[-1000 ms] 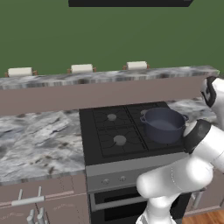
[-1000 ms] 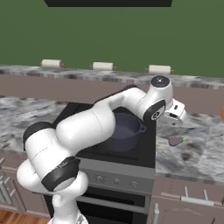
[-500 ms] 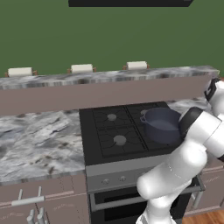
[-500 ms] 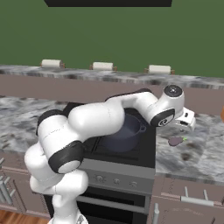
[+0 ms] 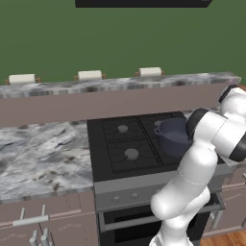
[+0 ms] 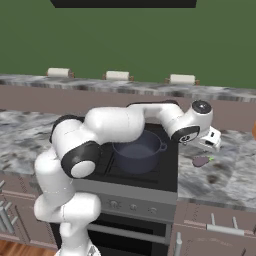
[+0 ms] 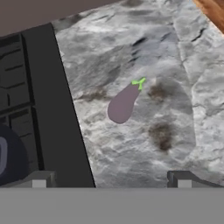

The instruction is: Turn on the burner for the pot on the stove. Wait thirty seconds for the pot to heat up. Then add the eggplant to the pot.

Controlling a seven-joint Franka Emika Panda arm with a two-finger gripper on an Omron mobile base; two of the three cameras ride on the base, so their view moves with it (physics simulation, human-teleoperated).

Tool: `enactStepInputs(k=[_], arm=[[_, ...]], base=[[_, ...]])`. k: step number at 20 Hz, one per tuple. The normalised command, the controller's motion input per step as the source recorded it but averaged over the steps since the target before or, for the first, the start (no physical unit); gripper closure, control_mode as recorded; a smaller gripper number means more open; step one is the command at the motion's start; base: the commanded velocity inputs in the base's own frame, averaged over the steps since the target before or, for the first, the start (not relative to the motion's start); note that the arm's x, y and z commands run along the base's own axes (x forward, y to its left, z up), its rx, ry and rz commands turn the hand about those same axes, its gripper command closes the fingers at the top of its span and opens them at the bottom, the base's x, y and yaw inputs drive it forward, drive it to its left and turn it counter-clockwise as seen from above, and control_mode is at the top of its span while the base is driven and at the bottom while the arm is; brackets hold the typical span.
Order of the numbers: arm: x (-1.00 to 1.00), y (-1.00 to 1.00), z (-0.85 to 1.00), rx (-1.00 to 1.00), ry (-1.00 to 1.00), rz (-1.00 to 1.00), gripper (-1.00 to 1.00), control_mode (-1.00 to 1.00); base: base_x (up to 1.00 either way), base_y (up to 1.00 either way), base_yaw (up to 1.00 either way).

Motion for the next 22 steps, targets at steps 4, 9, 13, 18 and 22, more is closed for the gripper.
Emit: enactStepInputs(k=[4,9,13,18,22], arm=[[0.19,0.00,-0.20,0.12,0.06,0.00,-1.00,-1.00],[0.13,0.00,-0.20,0.17,0.05,-0.04,-1.00,-1.00],[0.04,0.00,-0.09,0.13,0.01,-0.08,-1.00,-1.00],[0.03,0.00,-0.02,0.04,0.03,-0.12,-1.00,-1.00],[0.00,0.00,0.00,0.00,0.02,0.00,-1.00,-1.00]], base=[[0.00,0.00,0.00],[0.00,0.00,0.00],[0.00,0.00,0.00],[0.00,0.00,0.00],[0.00,0.00,0.00]])
